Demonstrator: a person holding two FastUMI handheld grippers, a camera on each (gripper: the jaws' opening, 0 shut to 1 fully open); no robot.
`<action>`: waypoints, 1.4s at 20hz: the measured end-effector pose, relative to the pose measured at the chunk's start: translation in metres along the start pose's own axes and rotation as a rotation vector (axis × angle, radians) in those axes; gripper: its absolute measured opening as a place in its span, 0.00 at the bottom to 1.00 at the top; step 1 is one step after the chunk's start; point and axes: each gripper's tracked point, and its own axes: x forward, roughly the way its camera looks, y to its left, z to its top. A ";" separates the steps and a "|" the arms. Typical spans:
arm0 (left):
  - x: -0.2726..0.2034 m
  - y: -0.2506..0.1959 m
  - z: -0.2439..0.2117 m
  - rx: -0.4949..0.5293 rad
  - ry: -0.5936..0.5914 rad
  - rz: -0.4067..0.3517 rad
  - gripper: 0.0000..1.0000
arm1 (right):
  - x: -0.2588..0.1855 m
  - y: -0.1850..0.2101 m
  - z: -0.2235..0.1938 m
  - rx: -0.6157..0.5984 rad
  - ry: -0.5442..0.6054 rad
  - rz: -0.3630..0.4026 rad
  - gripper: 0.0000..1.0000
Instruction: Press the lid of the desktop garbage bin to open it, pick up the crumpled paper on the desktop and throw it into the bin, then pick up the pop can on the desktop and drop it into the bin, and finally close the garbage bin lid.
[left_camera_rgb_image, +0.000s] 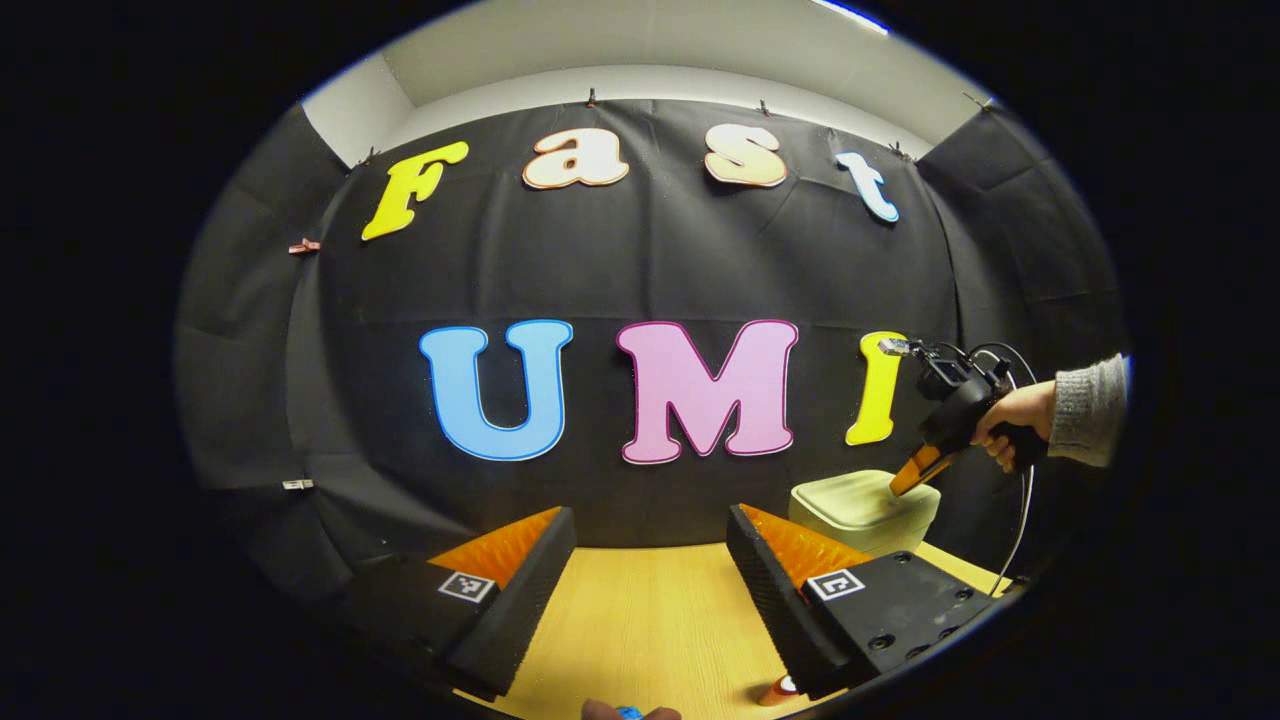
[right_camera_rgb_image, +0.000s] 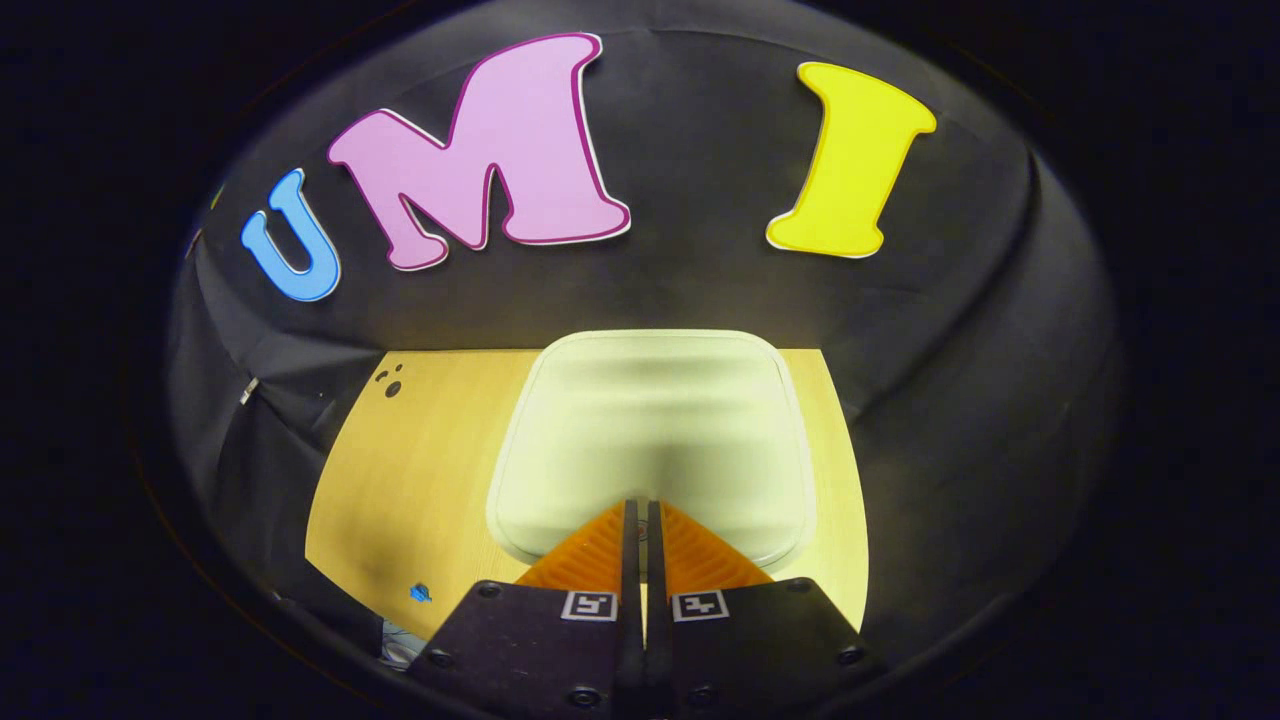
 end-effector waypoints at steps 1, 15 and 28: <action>0.000 0.000 -0.002 -0.001 0.003 0.000 0.97 | 0.002 0.000 -0.002 -0.001 0.005 0.003 0.05; 0.002 -0.007 0.000 0.007 0.004 -0.005 0.97 | -0.002 0.004 0.005 -0.037 -0.052 0.038 0.05; 0.004 -0.009 -0.001 0.009 0.009 -0.010 0.97 | -0.056 0.015 0.069 -0.053 -0.466 0.009 0.05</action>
